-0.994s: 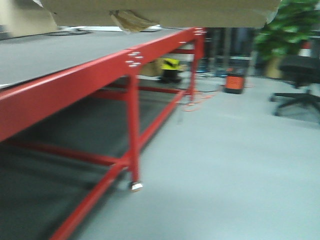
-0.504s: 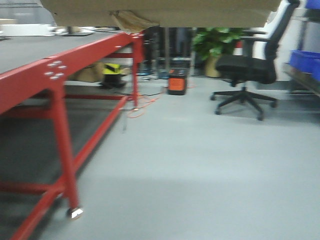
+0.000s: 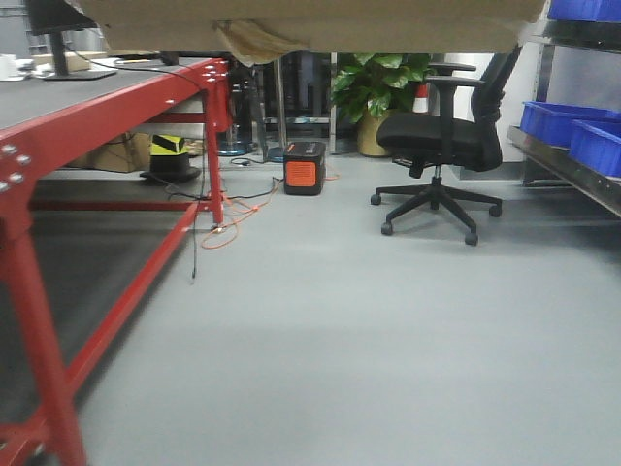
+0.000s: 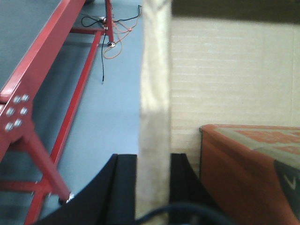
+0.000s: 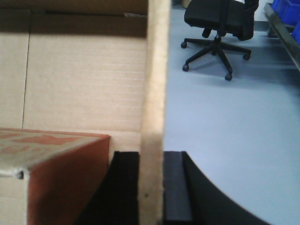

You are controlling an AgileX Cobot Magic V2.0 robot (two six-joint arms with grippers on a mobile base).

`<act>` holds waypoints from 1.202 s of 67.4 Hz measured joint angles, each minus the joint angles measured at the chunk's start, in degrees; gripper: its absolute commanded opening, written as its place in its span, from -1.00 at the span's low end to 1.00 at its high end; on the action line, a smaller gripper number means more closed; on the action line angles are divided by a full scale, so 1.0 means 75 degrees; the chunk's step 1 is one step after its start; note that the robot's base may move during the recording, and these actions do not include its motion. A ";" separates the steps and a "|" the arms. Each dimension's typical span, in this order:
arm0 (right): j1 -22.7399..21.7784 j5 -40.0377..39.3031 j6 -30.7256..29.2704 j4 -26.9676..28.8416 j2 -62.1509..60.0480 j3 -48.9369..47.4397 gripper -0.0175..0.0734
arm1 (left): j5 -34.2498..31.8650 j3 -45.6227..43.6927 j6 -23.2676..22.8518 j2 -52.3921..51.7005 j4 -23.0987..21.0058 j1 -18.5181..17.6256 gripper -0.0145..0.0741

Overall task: Stack two boxes on right shelf middle
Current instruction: 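Carry the held box stack away from the bench toward the steel shelf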

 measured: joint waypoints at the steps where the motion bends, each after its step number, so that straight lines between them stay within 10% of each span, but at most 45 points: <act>1: 0.0000 0.0000 0.0000 0.0000 0.0000 0.0000 -0.95 | 0.0000 0.0000 0.0000 0.0000 0.0000 0.0000 -0.92; 81: 0.0000 -0.0042 0.0000 0.0000 0.0000 0.0000 -0.95 | 0.0000 0.0000 0.0000 0.0000 0.0096 0.0000 -0.92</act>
